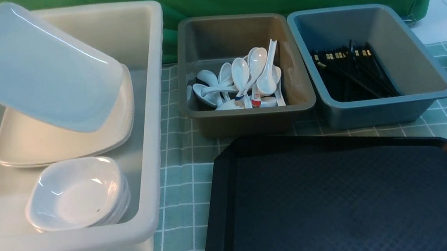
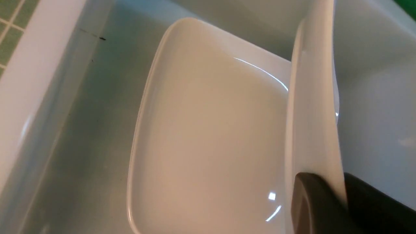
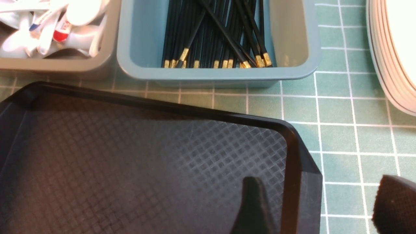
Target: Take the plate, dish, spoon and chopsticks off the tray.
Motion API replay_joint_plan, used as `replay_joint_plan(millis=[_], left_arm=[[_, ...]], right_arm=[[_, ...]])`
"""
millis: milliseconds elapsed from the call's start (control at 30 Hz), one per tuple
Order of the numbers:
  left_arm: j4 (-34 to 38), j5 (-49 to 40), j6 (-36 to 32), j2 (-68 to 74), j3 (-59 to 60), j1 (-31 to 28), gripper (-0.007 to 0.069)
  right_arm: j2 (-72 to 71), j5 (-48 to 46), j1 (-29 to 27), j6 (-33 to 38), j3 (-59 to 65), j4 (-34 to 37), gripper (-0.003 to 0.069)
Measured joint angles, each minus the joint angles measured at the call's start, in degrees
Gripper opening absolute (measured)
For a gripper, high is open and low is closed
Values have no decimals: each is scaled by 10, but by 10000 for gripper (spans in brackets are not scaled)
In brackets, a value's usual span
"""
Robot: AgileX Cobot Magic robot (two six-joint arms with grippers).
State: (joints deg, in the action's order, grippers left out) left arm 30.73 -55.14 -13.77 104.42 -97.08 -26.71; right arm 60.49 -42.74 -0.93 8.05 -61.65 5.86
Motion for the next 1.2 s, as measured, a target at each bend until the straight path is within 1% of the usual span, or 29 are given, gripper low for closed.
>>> replay_joint_plan(millis=[133,267,300,367,467,500,533,567,600,667,700,767,867,1067,1133,1200], left_arm=[[-12,33,3,36,0,17,31],[-26,39,4,52,-1,21,29],[-45,38,5,58,-1,26,33],[-56,36,5,62,-1,28,44],[-80,34,5,72,-1,31,125],[-92,34,5,76,-1,33,174],[-100,34,5,78,-1,35,196],[-108,31,5,82,-1,38,242],[-110,29,5,83,-1,38,249],[-121,16,5,95,-2,43,342],[-125,12,5,100,-2,44,371],[-126,4,4,109,-2,45,408],[-128,0,2,123,-2,50,442],[-127,-1,2,136,-3,56,434],[-130,-1,2,137,-3,58,424],[-137,-10,2,137,-5,60,396]], right_arm=[[0,3,0,0,0,0,496],[0,4,0,-1,0,0,496],[0,4,0,-1,0,0,496],[0,4,0,-1,0,0,496],[0,4,0,-1,0,0,496],[0,4,0,-1,0,0,496],[0,4,0,-1,0,0,496],[0,4,0,-1,0,0,496],[0,4,0,-1,0,0,496],[0,4,0,-2,0,0,496],[0,4,0,-2,0,0,496],[0,3,0,-2,0,0,496],[0,1,0,-2,0,2,496],[0,-2,0,-2,0,4,496],[0,-3,0,-2,0,4,496],[0,-3,0,-2,0,6,496]])
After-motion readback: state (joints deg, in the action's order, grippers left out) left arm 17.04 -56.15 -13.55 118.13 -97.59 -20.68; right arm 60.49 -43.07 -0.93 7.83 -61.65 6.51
